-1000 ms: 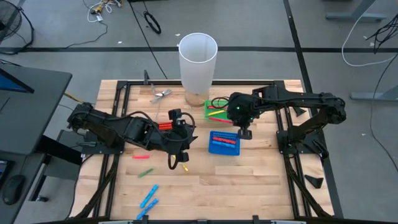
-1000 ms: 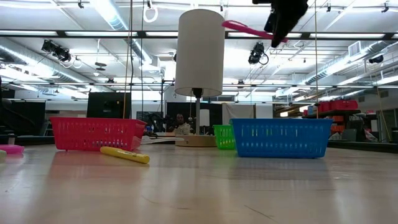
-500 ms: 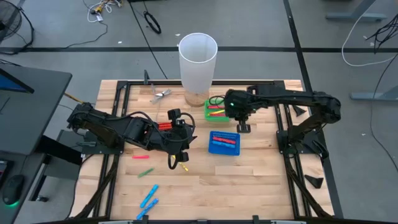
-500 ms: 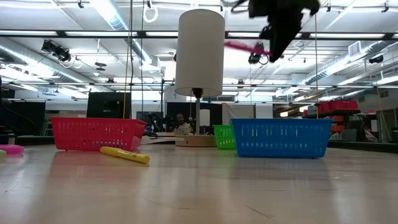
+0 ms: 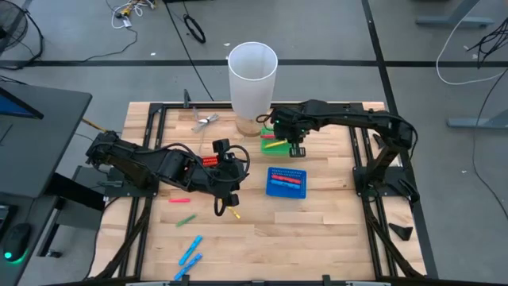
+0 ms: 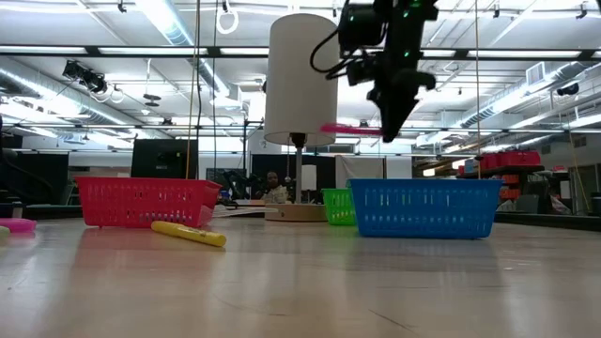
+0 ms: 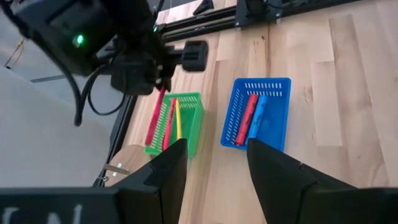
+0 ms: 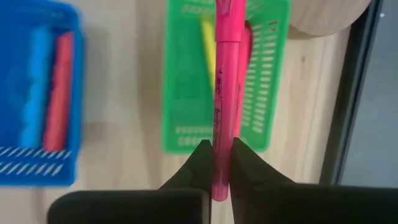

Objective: Pick & Place Markers
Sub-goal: Put the large pink pen into the green bin

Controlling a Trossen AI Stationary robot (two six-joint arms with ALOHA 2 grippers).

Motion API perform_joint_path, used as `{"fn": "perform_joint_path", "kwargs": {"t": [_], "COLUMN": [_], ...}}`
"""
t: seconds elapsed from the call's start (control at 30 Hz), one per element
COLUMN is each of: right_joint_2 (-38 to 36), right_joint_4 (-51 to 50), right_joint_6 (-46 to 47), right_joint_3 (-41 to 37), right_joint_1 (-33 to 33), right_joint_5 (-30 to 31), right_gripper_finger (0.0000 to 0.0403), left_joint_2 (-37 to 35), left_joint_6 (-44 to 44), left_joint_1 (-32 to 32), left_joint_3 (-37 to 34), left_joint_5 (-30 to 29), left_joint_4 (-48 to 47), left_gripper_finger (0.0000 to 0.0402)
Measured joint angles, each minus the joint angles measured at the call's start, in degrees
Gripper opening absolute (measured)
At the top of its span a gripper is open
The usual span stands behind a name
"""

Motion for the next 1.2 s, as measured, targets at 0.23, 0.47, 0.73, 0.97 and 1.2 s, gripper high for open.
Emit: {"fn": "perform_joint_path", "kwargs": {"t": [0.23,0.47,0.73,0.97,1.2], "right_joint_2": [4.55,7.57,7.59,7.59,7.59], "right_joint_4": [2.91,5.01,6.55,8.72,8.8], "right_joint_6": [-2.71,-2.77,-2.62,-4.32,-5.65], "right_joint_3": [-0.02,-0.03,-4.89,-9.04,-10.24], "right_joint_1": [-2.04,-3.22,-3.25,-3.29,-3.12], "right_joint_5": [1.32,1.44,1.74,3.61,5.94], "right_gripper_finger": [0.0016,0.0016,0.0016,0.0016,0.0033], "left_joint_2": [0.0,0.0,0.0,0.0,0.0], "left_joint_6": [-0.17,-0.84,-1.46,-1.49,-1.51], "left_joint_1": [0.0,0.0,0.0,0.0,0.0], "left_joint_3": [0.0,0.02,0.02,0.02,0.02], "left_joint_5": [0.0,0.0,0.39,0.42,0.42], "left_joint_4": [0.01,-0.16,-0.16,-0.16,-0.18], "left_gripper_finger": [0.0174,0.0174,0.0174,0.0174,0.0174]}}
